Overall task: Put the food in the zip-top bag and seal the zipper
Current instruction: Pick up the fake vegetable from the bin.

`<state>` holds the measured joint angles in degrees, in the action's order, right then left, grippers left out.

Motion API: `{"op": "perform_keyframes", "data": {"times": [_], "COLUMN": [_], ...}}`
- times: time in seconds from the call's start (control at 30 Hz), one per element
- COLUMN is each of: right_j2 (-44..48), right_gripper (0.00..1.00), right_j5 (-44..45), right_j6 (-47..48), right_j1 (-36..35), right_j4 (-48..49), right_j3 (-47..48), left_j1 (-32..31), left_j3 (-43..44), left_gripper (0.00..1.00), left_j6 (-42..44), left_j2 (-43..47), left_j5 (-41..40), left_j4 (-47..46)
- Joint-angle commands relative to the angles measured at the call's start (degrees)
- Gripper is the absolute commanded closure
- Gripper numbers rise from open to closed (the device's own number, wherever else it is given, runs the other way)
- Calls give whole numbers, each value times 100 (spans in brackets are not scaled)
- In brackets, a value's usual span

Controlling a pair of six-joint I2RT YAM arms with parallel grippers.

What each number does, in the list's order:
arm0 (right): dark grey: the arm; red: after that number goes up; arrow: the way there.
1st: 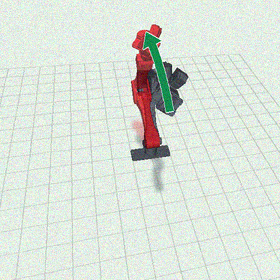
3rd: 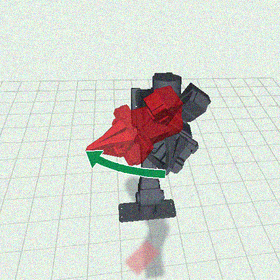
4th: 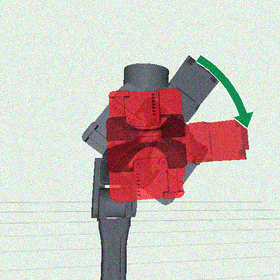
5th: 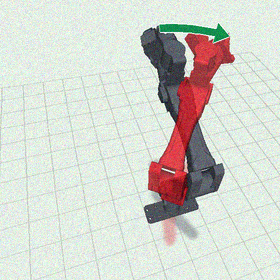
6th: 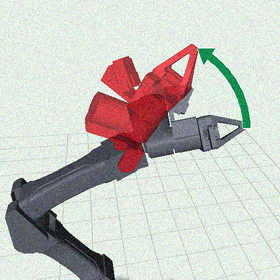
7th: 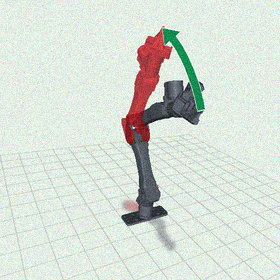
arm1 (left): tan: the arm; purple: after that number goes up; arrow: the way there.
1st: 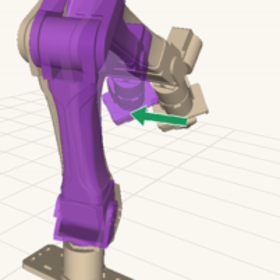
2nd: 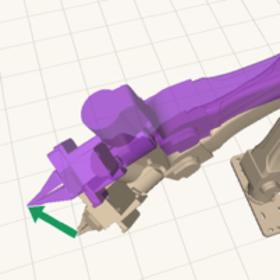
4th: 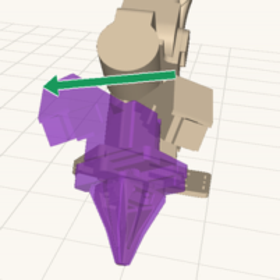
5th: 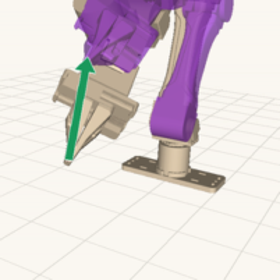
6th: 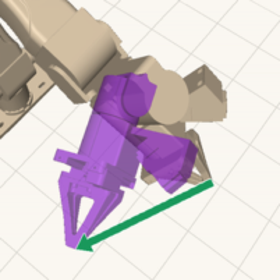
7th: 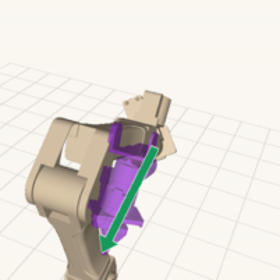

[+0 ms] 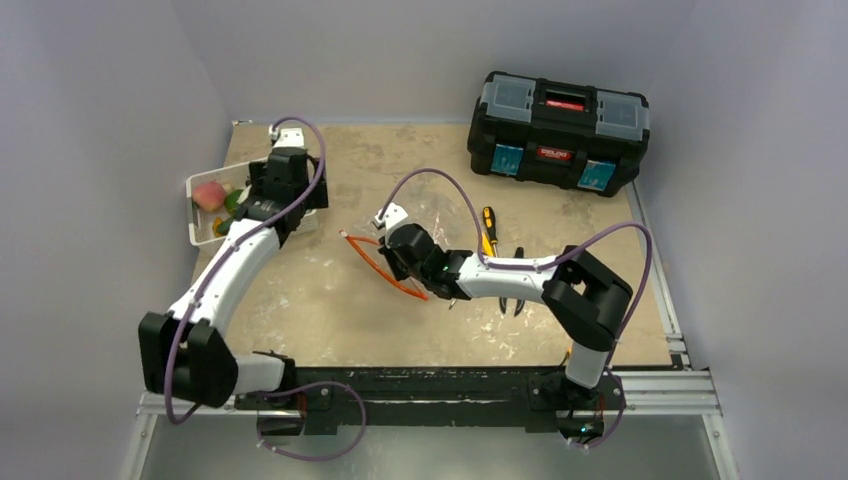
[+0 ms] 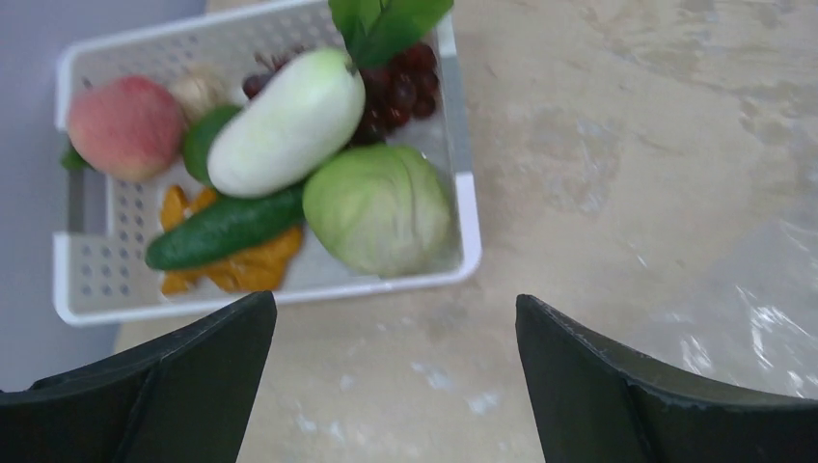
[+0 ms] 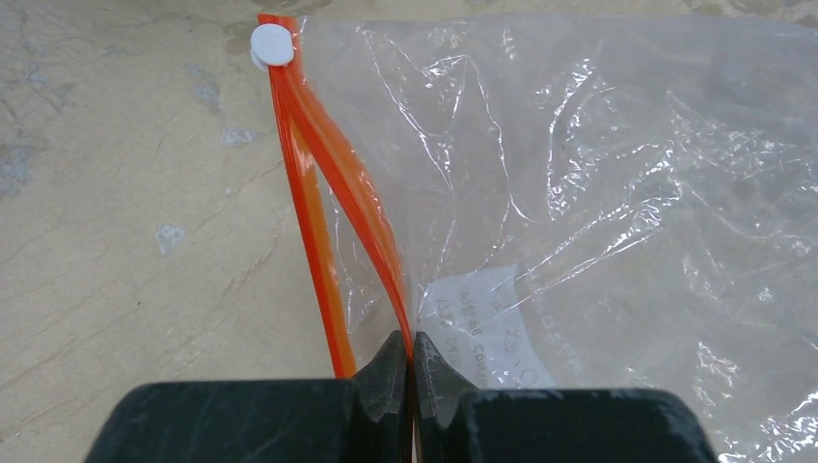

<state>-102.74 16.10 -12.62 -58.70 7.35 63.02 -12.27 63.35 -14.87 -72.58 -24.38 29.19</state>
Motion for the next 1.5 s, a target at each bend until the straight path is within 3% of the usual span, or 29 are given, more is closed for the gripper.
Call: {"op": "perform_keyframes", "data": {"times": [0.0,0.2,0.33,0.77,0.97,1.17,1.47], "right_j2": [308,348,375,463,456,428,388], "right_gripper": [100,100,100,100,100,100,100], "right_j5": [-94,-173,-252,-483,-512,-539,-468], "right_j6": [-92,-109,-150,-249,-241,-232,-206], "right_j1": [24,65,142,327,339,341,341], "right_j4": [394,540,598,734,754,759,750], "right_j3": [-123,-314,-384,-509,-524,-504,-502], "left_j1": [294,521,632,905,944,981,996], "left_j3": [21,620,954,1337,1397,1837,1914], "left_gripper": [5,6,10,25,26,28,62], "left_j6": [2043,3036,3311,2781,2891,2879,3079], "left_j2": [-951,-2185,-2721,-3236,-3413,-3712,-3695], "left_j5": [-861,-968,-1141,-863,-752,-751,-913], "left_j4": [-2345,-3324,-3437,-3095,-2931,-2073,-1501]}}
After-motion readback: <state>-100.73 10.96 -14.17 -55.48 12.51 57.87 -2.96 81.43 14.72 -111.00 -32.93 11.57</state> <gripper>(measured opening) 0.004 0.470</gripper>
